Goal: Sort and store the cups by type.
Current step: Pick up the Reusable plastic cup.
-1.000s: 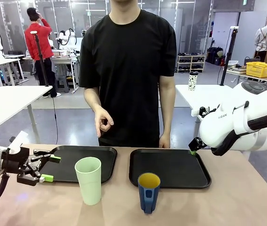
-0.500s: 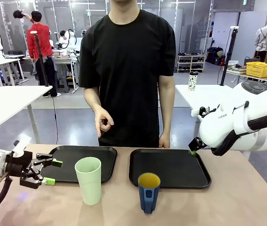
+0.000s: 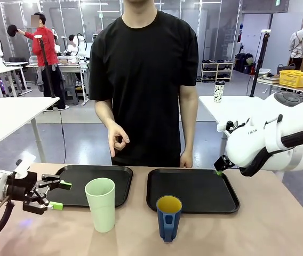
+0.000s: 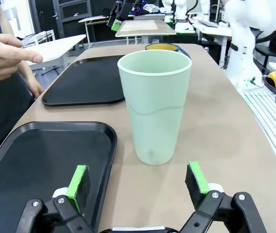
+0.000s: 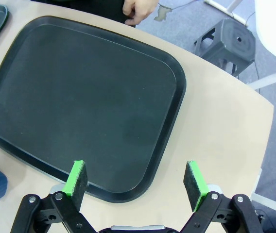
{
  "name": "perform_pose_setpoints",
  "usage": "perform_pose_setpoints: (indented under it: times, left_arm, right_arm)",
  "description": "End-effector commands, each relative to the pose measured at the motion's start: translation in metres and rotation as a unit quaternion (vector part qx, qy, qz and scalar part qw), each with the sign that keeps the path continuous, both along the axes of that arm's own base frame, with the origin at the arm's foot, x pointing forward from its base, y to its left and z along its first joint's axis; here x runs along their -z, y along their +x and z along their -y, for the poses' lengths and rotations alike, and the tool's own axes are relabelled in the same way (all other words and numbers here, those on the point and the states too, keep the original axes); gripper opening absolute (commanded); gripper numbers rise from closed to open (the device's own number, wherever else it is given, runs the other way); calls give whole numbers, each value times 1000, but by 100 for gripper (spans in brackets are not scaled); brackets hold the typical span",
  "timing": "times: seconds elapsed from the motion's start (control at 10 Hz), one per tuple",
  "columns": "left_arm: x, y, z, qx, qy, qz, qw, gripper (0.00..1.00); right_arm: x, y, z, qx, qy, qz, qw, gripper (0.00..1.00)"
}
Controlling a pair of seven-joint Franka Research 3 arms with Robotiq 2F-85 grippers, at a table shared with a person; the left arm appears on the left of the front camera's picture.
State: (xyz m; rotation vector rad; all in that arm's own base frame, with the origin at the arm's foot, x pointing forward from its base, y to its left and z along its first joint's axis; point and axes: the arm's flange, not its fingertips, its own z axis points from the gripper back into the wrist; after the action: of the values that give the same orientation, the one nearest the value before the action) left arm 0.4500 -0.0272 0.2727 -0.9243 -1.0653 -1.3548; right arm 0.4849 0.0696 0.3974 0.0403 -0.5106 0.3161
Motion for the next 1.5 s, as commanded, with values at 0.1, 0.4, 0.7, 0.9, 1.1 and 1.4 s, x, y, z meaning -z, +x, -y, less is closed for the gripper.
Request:
perform_pose_setpoints:
  times: [0.1, 0.4, 0.7, 0.9, 1.1, 1.4]
  left_arm:
    - [8, 5, 15, 63, -13, -21, 998, 100]
    - [14, 10, 33, 86, -17, -34, 996, 100]
    - [23, 18, 51, 89, -21, -45, 995, 100]
    - [27, 24, 63, 93, -24, -48, 994, 100]
    - [31, 28, 74, 92, -27, -49, 994, 100]
    - [36, 29, 88, 103, -35, -53, 993, 100]
  right_arm:
    - [0, 1, 2, 1, 2, 3, 1000, 100]
    - [0, 1, 2, 1, 2, 3, 1000, 100]
    - [0, 1, 2, 1, 2, 3, 1000, 100]
    - [0, 1, 2, 1, 2, 3, 1000, 100]
    - [0, 1, 2, 1, 2, 3, 1000, 100]
    - [0, 1, 2, 1, 2, 3, 1000, 100]
